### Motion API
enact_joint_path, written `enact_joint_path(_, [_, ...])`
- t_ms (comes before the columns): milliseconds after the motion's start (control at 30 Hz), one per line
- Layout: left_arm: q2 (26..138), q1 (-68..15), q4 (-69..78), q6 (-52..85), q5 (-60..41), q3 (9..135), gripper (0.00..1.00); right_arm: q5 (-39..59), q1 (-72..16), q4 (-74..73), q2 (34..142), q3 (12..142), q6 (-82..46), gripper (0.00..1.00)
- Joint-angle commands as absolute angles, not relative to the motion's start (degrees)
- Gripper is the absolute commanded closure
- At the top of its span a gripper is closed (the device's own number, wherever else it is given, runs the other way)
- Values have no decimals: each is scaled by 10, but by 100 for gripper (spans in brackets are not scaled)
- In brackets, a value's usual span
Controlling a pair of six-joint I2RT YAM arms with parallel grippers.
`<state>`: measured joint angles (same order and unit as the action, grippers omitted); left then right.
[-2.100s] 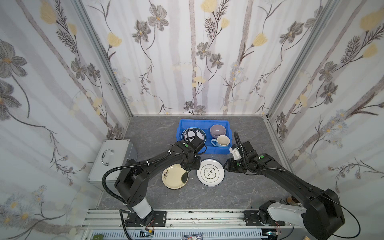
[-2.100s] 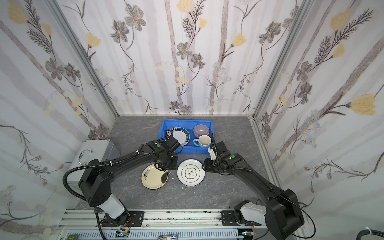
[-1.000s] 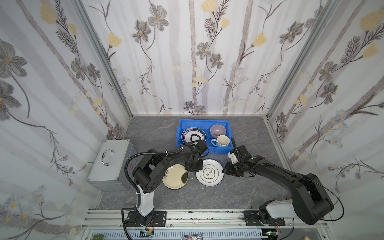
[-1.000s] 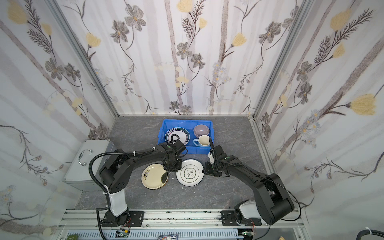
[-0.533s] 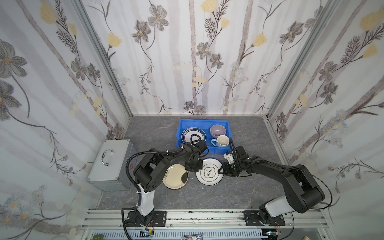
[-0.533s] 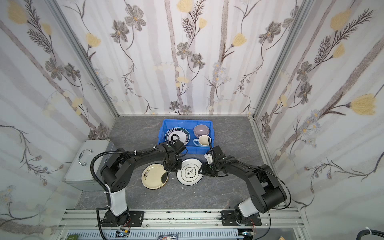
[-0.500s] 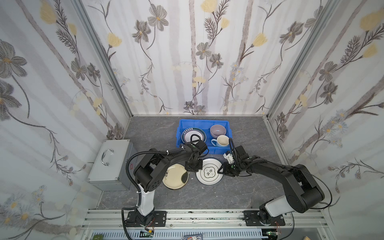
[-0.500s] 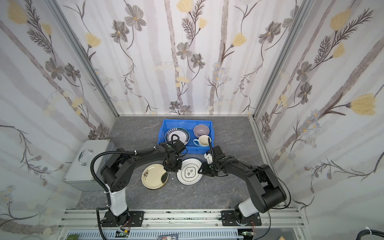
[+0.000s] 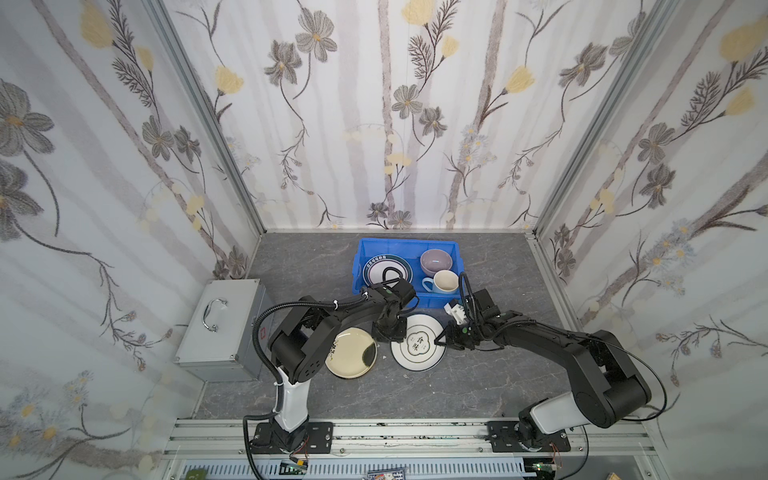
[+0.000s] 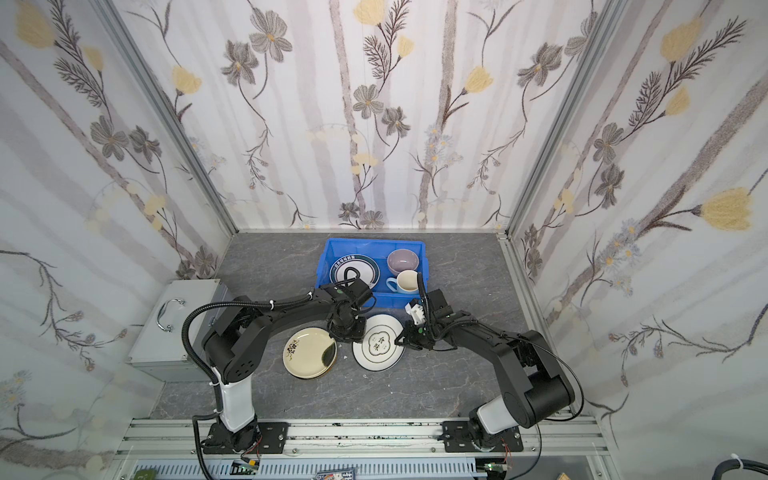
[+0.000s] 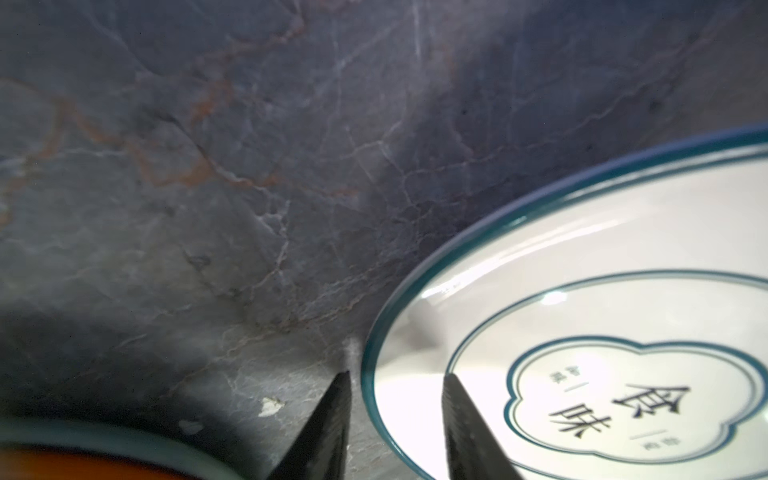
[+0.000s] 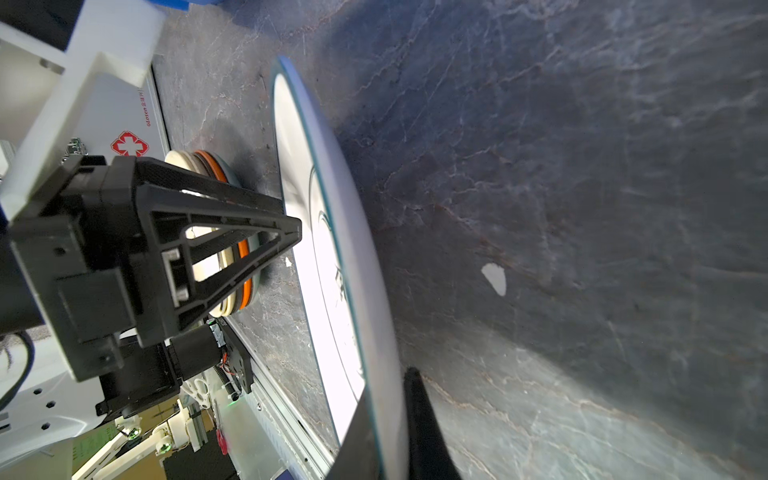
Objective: Place the mixed dishes into the plastic bin
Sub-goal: 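Pinch the teal-rimmed white plate rim with the right gripper while the left gripper braces it, then lift the teal-rimmed plate with the right gripper over the bin while the left arm follows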
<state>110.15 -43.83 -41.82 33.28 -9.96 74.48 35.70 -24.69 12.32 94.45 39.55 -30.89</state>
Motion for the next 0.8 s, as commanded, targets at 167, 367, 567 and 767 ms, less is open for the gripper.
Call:
enact_joint_path(167, [1057,-436,-426,329,-75,745,0,340,-245,144,926,405,-291,91])
enact_joint_path(367, [1005,-427,-461,325,-50,772,0,343,-245,180,895,424,-283,91])
enact_joint_path(567, [938,-394,-527,306,-21,807,0,340,-246,238,857,483,-280,90])
enact_joint_path(767, [875,-325,-566,278,-17,829,0,343,-248,289,851,568,-279,89])
